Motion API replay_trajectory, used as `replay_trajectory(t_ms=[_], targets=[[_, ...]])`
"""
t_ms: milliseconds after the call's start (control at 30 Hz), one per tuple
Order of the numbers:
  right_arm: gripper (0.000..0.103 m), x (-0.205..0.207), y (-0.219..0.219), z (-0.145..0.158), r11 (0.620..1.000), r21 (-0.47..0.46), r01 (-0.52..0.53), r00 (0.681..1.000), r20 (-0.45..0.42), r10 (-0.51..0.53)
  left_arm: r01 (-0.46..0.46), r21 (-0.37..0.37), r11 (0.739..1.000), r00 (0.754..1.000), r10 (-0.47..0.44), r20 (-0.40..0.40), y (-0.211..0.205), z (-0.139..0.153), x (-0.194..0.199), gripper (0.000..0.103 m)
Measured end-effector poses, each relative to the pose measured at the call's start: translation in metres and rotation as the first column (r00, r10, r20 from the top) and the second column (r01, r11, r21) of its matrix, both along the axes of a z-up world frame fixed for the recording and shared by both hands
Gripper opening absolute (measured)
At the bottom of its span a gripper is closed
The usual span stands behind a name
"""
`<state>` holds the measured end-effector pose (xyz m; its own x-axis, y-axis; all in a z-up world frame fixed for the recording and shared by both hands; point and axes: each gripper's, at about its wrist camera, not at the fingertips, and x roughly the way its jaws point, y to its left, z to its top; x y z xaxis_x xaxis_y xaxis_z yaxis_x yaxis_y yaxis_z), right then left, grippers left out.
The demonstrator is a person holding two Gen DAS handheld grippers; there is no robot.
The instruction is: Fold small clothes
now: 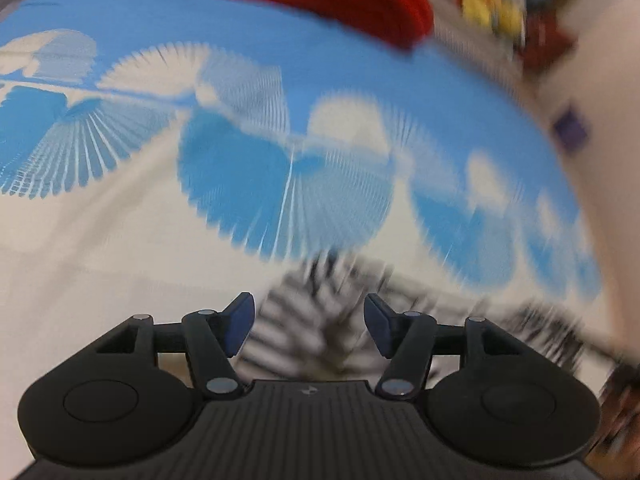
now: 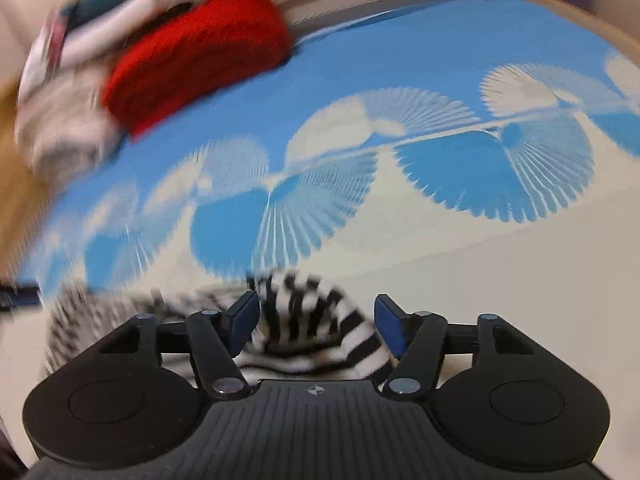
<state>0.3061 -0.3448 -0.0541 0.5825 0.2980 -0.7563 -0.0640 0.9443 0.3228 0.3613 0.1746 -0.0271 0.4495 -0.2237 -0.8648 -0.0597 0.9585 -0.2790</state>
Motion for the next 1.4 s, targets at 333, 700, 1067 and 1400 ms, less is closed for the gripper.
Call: replay_trajectory(t_ms=[333,700,1067,1400], targets=[[0.059,0.009,0.027,-0.012,0.983,-0.173,-0.058,0.998,0.006,0.06,0.023,0.062,0.998,1.0,-0.024,0.018,-0.01,-0.036,0.017,0.052],[0.017,0.036,-0.004,0.001,0.972,0.072,0.223,0.968,0.103,-0.229,0.037,0.215,0.976,0.979,-0.079,0.19,-0.04,-0.016,0.029,0.008],[0.064,0.025,-0.008,-0.022,0.976,-0.059,0.209,0.973,-0.083,-0.214,0.145,0.319,0.937,0.989,-0.134,-0.057,-0.039,-0.029,0.011,0.052],[0.066,-0.08,-0.049,0.051,0.976,0.063,0.207,0.977,0.039,-0.21,0.103,0.162,0.981,0.994,-0.106,0.015,0.002,0.058,-0.096,0.052]])
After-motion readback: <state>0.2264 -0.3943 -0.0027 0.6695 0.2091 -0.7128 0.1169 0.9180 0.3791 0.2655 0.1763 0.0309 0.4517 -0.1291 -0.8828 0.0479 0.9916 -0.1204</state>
